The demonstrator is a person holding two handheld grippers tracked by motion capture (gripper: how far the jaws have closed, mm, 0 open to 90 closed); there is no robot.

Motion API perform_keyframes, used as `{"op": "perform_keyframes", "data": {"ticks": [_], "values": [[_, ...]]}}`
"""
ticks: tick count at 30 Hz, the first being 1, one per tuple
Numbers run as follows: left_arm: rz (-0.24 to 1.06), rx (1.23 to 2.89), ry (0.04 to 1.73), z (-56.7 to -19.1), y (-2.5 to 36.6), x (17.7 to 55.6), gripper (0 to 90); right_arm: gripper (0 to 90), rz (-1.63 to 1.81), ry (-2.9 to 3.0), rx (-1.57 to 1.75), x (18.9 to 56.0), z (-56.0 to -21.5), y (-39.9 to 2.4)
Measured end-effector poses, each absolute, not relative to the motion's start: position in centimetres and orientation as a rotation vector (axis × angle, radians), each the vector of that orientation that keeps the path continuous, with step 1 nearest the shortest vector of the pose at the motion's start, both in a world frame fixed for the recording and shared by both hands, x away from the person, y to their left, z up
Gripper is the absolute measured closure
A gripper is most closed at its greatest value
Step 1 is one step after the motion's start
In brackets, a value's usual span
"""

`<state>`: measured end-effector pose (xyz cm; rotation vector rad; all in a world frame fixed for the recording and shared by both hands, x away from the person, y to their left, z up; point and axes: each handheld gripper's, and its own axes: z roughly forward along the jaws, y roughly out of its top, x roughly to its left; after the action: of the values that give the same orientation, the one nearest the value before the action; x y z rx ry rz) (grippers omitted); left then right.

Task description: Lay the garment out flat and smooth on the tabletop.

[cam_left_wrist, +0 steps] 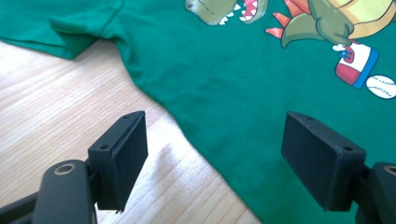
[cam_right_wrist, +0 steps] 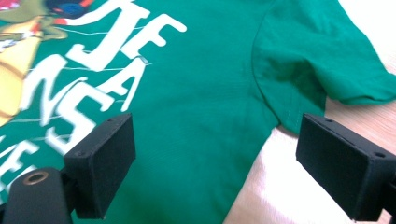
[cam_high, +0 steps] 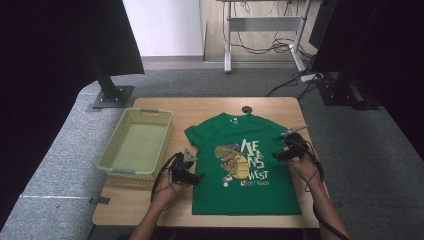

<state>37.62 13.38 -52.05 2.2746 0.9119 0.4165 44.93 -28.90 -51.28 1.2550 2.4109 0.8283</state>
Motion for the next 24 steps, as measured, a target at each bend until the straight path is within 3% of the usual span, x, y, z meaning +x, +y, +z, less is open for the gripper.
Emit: {"op": "perform_keyframes", "data": {"ticks": [6,14,24], "values": [[0.415,2.258,0.896,-51.4,14.1,36.8,22.2,10.7,0.836,2.411,1.257,44.2,-50.9,-29.1],[0.441,2.213,0.883,-50.2,15.9,34.8,22.2,10.1,0.881,2.4,1.24,40.1,-49.9,-30.0],[0.431,2.19,0.915,-52.0,17.8,33.2,22.2,10.1,0.917,2.387,1.23,37.3,-50.7,-30.6]]}}
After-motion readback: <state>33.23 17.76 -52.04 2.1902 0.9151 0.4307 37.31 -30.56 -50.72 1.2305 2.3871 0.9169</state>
